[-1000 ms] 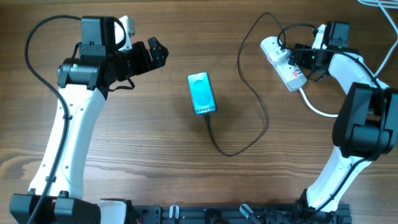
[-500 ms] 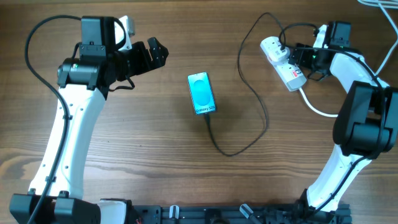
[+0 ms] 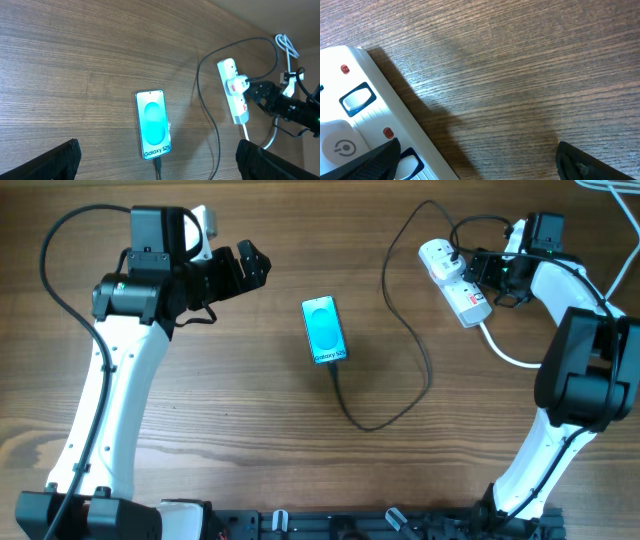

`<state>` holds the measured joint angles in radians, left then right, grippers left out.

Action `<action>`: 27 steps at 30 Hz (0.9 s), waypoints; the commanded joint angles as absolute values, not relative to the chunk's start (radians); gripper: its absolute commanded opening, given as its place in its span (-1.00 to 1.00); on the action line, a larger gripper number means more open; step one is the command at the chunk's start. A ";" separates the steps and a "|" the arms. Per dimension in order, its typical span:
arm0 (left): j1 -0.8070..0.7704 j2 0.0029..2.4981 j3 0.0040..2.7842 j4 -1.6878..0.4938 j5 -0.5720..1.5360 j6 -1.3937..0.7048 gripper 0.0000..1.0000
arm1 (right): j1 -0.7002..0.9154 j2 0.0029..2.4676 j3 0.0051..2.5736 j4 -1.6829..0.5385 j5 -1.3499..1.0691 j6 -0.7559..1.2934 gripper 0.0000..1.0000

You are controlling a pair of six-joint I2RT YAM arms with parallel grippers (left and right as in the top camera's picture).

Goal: Plug charger to phone and switch on socket

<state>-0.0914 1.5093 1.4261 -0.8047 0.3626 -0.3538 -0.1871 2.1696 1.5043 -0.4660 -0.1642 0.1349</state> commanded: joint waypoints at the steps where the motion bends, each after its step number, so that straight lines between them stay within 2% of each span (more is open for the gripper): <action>1: -0.093 1.517 1.422 -0.802 0.346 -0.352 1.00 | -0.165 2.247 1.454 -0.534 -0.180 0.161 0.99; 20: -0.093 1.517 1.422 -0.802 0.346 -0.352 1.00 | -0.166 2.158 1.470 -0.559 -0.058 0.245 0.99; 27: -0.093 1.517 1.422 -0.802 0.346 -0.352 1.00 | -0.166 2.158 1.470 -0.562 -0.095 0.235 0.99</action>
